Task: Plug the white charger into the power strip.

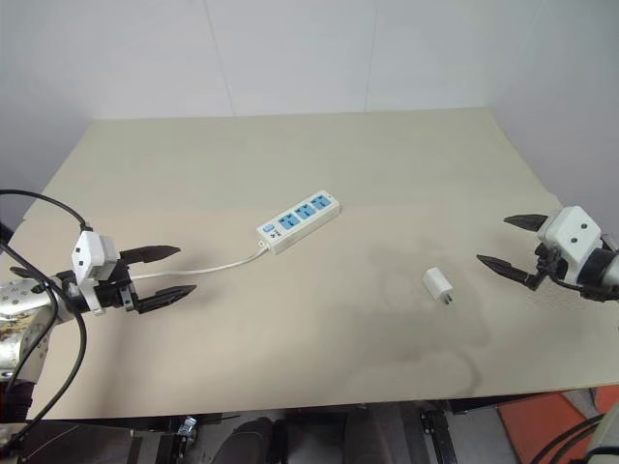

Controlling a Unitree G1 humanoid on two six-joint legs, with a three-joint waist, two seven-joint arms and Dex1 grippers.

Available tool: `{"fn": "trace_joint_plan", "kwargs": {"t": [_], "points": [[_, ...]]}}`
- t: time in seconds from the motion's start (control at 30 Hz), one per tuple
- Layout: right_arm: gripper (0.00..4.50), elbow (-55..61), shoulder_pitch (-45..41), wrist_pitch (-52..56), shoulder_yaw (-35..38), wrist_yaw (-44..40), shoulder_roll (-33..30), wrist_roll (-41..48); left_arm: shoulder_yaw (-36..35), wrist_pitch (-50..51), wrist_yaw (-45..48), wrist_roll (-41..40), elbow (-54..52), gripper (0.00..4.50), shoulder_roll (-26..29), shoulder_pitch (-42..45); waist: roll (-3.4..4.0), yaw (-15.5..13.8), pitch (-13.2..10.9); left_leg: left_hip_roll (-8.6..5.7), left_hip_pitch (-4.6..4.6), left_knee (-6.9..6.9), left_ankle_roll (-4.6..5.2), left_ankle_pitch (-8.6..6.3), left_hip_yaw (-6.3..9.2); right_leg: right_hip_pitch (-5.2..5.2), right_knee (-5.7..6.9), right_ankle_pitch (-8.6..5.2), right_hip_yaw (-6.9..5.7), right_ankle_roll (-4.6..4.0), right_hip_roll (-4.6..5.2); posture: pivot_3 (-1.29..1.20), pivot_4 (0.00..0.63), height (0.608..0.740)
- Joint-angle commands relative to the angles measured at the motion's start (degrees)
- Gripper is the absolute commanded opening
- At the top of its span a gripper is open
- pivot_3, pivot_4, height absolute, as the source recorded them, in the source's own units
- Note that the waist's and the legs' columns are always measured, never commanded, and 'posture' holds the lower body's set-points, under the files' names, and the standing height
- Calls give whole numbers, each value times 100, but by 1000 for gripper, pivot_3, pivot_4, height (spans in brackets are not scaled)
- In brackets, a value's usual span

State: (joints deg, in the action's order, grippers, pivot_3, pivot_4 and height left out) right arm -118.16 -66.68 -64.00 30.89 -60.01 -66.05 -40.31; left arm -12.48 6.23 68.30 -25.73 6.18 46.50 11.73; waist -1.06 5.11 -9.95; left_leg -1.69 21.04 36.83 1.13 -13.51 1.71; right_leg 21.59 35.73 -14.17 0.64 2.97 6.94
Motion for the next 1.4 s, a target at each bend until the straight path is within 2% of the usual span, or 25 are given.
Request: {"fn": "trace_joint_plan", "kwargs": {"t": [0.03,0.23,0.7,0.83,0.93,1.23,1.4], "points": [[4500,-184,-97,-23,15,231,-118,109,-76,-82,9,-22,-40,4466,13,88,-4,-14,0,8,-3,8,-1,0,-7,9,4,-1,7,2,-3,0,150,740],[4500,-184,5,-274,-181,545,-57,-47,-88,-71,-5,-24,-67,4466,13,61,-4,-81,-1,18,9,8,-1,0,-23,23,6,6,25,-2,-18,0,150,740],[4500,-184,50,-255,-262,628,-79,-77,-77,-67,-29,-12,-53,4466,8,99,-4,-94,-1,40,9,7,-1,-1,-35,33,7,13,39,-14,-41,0,150,740],[4500,-184,73,-238,-208,523,-58,-72,100,109,-369,200,10,4466,-94,229,-4,-100,-1,40,9,7,-1,-1,-35,33,7,13,40,-14,-42,0,150,740],[4500,-184,46,-190,-164,468,0,-56,393,229,-520,379,323,4466,-326,620,-5,-116,-1,37,8,8,-3,0,-35,32,9,14,39,-14,-41,0,150,740],[4500,-184,-42,-391,-5,434,317,-194,1327,-103,-709,1297,2337,4466,-1241,2213,-9,-86,0,27,11,8,-11,6,-43,33,4,21,37,-15,-47,0,150,740],[4500,-184,107,-597,151,525,363,-314,1644,-341,-876,1785,3010,4466,-1484,2631,-10,-88,0,27,16,4,-11,5,-46,36,-3,21,38,-14,-48,0,150,740]]}}
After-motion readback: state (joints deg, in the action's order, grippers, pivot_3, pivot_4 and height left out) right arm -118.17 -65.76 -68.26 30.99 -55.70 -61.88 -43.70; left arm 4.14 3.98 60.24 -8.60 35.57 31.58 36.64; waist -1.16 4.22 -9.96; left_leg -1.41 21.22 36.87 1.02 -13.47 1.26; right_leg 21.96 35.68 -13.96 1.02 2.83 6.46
